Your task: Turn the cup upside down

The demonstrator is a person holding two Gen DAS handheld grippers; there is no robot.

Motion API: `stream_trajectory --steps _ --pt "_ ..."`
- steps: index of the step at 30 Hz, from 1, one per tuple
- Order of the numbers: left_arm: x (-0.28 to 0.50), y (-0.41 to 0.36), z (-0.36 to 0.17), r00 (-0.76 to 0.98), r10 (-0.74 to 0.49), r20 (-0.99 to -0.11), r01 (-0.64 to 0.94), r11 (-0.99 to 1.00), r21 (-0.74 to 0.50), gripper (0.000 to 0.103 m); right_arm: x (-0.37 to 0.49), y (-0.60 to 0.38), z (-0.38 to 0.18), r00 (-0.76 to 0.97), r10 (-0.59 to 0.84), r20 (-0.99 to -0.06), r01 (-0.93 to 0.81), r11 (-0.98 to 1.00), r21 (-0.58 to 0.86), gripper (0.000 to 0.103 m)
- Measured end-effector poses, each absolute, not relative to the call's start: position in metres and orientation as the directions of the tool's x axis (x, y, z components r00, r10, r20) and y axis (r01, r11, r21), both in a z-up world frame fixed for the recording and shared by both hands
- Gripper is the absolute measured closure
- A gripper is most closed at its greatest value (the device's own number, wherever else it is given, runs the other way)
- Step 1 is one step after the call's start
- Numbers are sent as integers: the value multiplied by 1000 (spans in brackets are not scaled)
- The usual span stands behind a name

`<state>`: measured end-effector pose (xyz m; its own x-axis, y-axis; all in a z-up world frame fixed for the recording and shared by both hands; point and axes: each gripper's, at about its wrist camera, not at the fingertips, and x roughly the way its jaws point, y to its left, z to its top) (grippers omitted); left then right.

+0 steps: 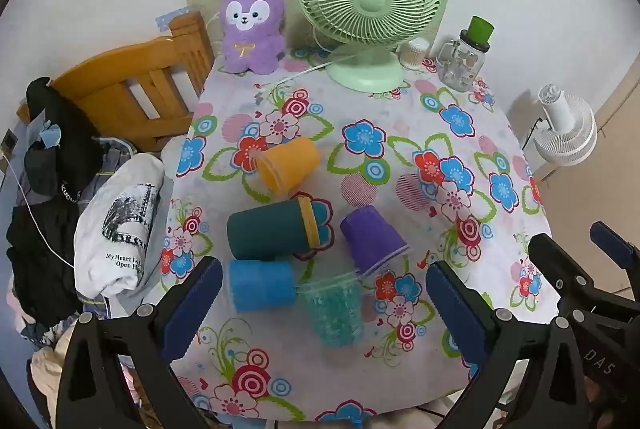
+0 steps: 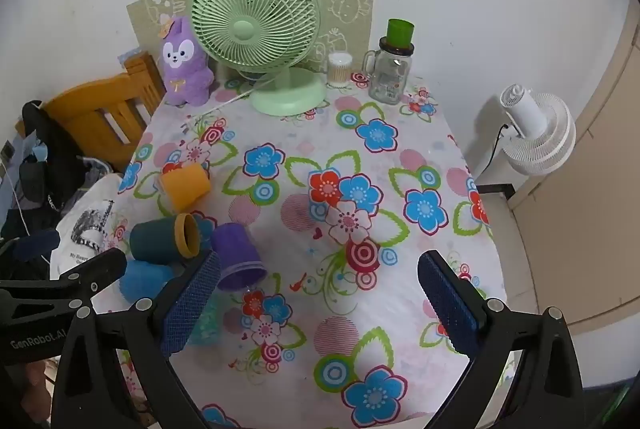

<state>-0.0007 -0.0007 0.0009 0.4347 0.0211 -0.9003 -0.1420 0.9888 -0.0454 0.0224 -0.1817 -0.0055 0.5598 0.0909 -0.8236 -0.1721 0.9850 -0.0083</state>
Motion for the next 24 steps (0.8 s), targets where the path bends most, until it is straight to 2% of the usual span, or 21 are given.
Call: stream_trajectory --steps 24 --pt "12 -7 2 429 50 -902 -144 990 -14 1 34 -189 -8 544 127 -829 -190 981 26 2"
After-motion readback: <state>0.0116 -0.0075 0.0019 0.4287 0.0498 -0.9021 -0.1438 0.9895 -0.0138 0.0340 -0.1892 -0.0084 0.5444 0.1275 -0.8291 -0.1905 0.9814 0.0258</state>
